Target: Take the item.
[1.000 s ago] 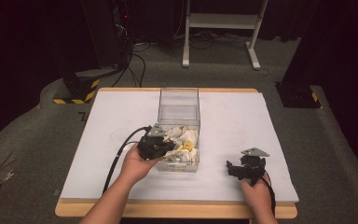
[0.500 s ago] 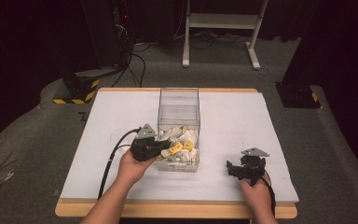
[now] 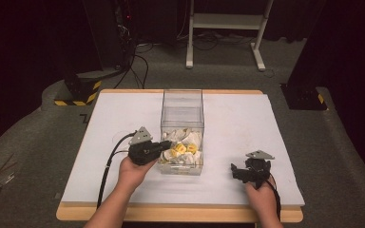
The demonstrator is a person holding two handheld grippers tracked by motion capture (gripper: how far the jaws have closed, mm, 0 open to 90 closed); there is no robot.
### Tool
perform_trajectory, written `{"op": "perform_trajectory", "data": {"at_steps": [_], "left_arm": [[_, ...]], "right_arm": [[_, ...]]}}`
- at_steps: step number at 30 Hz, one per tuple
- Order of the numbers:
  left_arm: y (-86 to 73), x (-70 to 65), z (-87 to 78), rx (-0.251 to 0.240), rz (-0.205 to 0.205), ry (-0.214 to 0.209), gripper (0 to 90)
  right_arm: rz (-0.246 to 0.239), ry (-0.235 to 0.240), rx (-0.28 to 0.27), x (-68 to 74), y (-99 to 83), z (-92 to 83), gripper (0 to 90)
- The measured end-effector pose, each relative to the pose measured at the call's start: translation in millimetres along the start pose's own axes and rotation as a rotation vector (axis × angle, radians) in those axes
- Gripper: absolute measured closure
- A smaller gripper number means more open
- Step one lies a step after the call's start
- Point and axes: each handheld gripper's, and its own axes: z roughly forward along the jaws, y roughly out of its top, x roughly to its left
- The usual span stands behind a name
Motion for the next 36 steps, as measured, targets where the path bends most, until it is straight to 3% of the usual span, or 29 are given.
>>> {"op": "perform_trajectory", "data": {"at_steps": [23, 36], "left_arm": [[-0.3, -2.5, -12.0, -0.121, 0.004, 0.024, 88.2], [3.5, -3.1, -20.2, -0.178, -0.004, 0.015, 88.2]], "right_arm": [[0.001, -0.002, 0.001, 0.4, 0.0, -0.2, 8.5], [0.001, -0.004, 0.000, 0.6, 0.0, -0.3, 8.6]]}}
